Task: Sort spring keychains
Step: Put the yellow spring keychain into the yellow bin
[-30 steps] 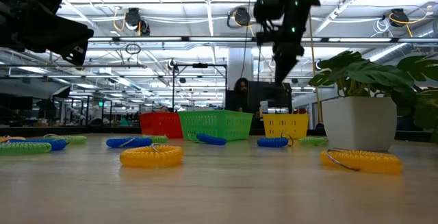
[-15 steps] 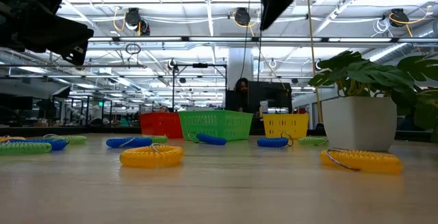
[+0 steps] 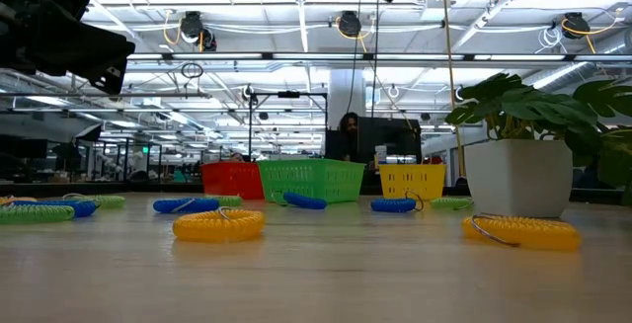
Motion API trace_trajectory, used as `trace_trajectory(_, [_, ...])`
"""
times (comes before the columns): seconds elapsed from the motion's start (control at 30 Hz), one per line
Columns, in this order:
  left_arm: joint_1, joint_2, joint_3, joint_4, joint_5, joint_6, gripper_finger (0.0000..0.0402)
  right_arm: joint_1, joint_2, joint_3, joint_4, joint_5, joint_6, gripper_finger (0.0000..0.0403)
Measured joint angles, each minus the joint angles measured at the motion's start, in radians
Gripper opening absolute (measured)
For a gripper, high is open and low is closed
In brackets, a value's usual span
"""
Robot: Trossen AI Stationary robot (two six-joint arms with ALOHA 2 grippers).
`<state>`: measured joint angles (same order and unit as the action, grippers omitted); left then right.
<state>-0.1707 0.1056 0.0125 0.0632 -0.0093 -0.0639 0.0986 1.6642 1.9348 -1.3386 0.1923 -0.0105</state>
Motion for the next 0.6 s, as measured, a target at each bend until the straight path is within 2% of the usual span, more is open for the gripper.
trace_trajectory(0.27, [0.000, 0.000, 0.000, 0.000, 0.000, 0.000, 0.0067, 0.102, 0.053, 0.018, -0.054, -0.112, 0.079, 0.0167])
trace_trajectory(0.6, [0.000, 0.000, 0.000, 0.000, 0.000, 0.000, 0.0067, 0.179, 0.125, 0.019, -0.058, -0.151, 0.119, 0.0167])
